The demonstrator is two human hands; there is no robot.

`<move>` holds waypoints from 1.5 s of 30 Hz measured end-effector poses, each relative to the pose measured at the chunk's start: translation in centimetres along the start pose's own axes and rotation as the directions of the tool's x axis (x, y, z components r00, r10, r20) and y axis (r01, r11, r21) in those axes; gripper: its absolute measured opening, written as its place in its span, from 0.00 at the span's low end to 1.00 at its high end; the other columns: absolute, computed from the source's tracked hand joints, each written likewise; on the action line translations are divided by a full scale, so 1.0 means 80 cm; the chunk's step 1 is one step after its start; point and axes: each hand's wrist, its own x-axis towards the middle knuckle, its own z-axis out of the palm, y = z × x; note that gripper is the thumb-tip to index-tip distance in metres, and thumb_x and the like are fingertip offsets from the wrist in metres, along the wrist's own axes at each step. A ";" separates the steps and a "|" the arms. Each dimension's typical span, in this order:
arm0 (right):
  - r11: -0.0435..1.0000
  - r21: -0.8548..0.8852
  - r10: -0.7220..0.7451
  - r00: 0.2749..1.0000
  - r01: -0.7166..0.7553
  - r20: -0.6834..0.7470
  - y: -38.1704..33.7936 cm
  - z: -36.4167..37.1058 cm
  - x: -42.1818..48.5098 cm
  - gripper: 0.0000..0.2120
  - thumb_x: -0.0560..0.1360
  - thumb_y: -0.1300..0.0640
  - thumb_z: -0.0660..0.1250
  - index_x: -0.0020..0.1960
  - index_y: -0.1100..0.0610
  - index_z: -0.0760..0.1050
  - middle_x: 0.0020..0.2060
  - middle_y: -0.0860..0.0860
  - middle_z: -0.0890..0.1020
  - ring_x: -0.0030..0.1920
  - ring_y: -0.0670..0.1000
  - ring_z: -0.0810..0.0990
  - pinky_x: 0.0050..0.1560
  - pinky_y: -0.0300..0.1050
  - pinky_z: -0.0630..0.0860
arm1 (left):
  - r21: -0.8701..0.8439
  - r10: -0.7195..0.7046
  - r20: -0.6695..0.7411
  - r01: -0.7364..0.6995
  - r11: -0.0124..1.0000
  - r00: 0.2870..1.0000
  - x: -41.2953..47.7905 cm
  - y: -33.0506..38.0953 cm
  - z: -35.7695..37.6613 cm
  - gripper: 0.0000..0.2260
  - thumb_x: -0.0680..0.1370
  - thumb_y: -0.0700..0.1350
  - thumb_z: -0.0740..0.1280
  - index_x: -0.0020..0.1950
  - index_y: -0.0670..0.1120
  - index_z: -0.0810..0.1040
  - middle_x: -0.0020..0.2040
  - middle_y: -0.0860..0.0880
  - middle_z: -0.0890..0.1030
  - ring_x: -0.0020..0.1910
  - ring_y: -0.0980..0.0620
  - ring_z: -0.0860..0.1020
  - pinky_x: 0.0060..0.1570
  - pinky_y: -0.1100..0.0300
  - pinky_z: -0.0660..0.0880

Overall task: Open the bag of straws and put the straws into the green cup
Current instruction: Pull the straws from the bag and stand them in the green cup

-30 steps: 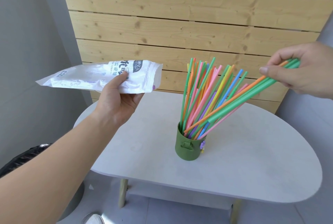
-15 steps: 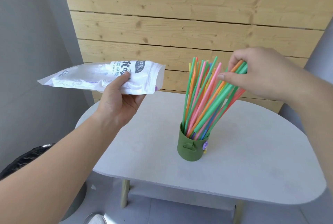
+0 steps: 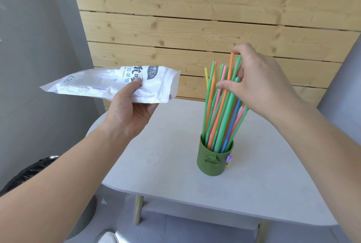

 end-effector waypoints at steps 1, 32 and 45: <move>1.000 0.014 0.004 1.000 -0.004 -0.014 -0.001 0.002 -0.001 0.34 0.69 0.44 0.79 0.68 0.55 0.68 0.45 0.52 0.77 0.48 0.59 0.78 0.48 0.52 0.75 | -0.001 -0.003 0.001 0.003 1.000 1.000 -0.001 -0.001 0.002 0.05 0.85 0.40 0.66 0.58 0.42 0.79 0.69 0.40 0.83 0.70 0.34 0.80 0.35 0.54 0.85; 0.949 0.301 0.001 0.955 0.093 -0.298 -0.020 -0.017 -0.030 0.13 0.77 0.45 0.68 0.50 0.55 0.75 0.29 0.48 0.78 0.27 0.46 0.73 0.35 0.43 0.71 | -0.041 0.014 0.064 -0.011 0.999 0.998 -0.020 0.007 0.022 0.04 0.85 0.40 0.66 0.53 0.42 0.80 0.67 0.40 0.83 0.71 0.33 0.78 0.34 0.53 0.85; -0.215 0.612 0.255 0.561 -0.761 0.787 -0.092 0.050 -0.067 0.40 0.79 0.28 0.47 0.65 0.61 0.76 0.33 0.58 0.78 0.21 0.52 0.68 0.22 0.37 0.64 | 0.470 0.145 0.369 -0.319 0.823 0.918 -0.024 0.013 0.035 0.16 0.78 0.45 0.70 0.65 0.44 0.82 0.57 0.46 0.88 0.55 0.44 0.86 0.53 0.46 0.84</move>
